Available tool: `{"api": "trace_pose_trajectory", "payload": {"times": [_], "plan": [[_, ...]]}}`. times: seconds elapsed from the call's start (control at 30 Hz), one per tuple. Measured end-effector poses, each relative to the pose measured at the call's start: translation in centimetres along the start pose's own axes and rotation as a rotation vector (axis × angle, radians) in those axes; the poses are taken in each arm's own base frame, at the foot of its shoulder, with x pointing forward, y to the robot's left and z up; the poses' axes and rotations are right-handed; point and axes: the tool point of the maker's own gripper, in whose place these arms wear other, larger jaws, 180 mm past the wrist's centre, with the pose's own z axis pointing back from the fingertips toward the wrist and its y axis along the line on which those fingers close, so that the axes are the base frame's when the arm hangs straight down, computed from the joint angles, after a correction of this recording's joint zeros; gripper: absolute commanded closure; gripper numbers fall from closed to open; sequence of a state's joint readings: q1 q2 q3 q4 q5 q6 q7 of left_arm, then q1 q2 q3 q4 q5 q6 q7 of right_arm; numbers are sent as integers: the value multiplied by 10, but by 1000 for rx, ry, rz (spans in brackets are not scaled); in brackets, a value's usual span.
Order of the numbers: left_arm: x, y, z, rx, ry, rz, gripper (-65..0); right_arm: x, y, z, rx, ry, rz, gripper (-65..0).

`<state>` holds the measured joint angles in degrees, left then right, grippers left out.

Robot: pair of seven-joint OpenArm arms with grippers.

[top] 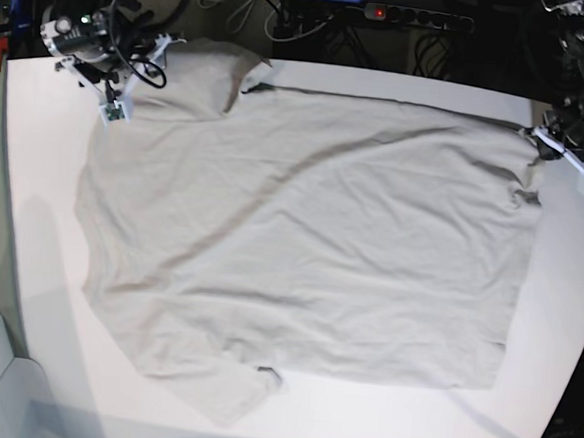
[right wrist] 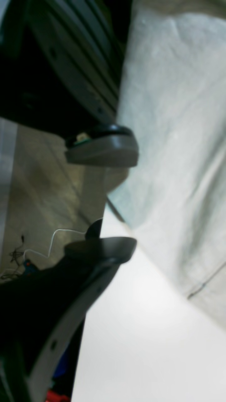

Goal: Layout the t-shirt on the table in an organized manner, then fold the t-shirt properly
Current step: 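Hold the shirt corners with both grippers and pull them taut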

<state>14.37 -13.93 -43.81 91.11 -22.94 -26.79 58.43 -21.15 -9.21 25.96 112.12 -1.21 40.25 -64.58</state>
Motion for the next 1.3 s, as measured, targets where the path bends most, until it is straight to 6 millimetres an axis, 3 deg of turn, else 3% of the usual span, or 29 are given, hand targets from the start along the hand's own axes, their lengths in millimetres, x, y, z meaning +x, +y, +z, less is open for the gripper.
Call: {"api": "trace_pose_trajectory", "payload": {"times": [0.3,0.5,0.6,0.8,0.83,1.0,1.17,1.3], "plan": [[0,0,0,0,0,0,-4,-10,5,-9,26,32,-10,-355],[0,0,0,0,0,0,-4,-6,6,-16,42,4,-19,-352],[0,0,0,0,1,0,-4,-5,6,-18,45,-3,-24,-286],[0,0,0,0,0,0,-4,-1,7,-18,53,-25,-28,-17],[0,0,0,0,0,0,-4,0,7,-18,56,-26,-29,0],[2,-1,1,-2,-7,-2,-4,1,7,-18,54,-24,-28,0],[11,-14,3,-78,-57,51,-4,-1,4,-3,11,11,3,0],[21,0,14,-81,-117,122,-4,29,-5,7,-26,-73,23,0]]}}
